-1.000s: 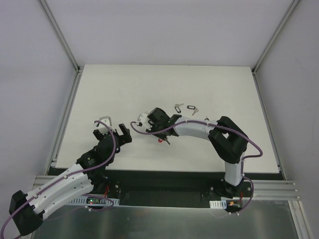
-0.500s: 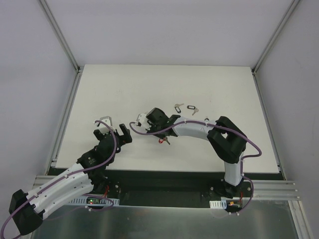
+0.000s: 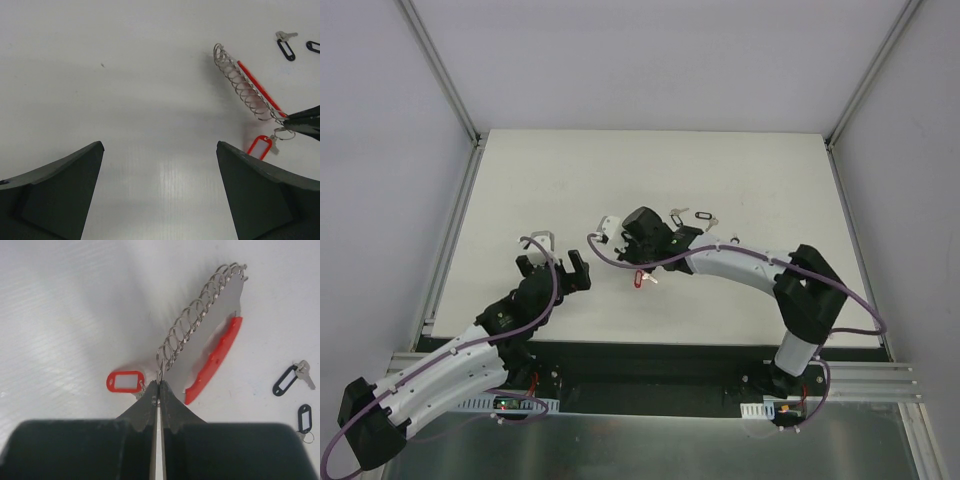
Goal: Put the keys on the keyring
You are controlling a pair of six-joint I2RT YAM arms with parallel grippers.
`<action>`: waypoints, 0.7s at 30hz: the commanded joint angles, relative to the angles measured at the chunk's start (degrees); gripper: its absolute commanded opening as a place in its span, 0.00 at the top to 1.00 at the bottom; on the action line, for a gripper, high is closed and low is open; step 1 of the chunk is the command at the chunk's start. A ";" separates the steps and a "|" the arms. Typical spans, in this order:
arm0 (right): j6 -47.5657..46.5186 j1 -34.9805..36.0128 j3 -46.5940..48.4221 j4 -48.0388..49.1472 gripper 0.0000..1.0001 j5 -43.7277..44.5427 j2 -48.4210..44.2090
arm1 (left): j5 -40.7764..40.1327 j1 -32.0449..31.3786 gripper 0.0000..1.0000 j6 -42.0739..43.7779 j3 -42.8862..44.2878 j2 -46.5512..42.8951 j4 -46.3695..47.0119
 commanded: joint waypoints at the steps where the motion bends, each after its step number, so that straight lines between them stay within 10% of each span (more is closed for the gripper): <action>1: 2.94 0.31 -1.74 3.35 0.99 -1.99 -8.29 | 7.08 0.74 0.04 4.81 4.49 0.28 1.55; 21: 1.98 1.27 4.93 1.69 0.99 0.81 9.00 | 6.93 0.65 0.05 2.80 2.92 -8.07 1.29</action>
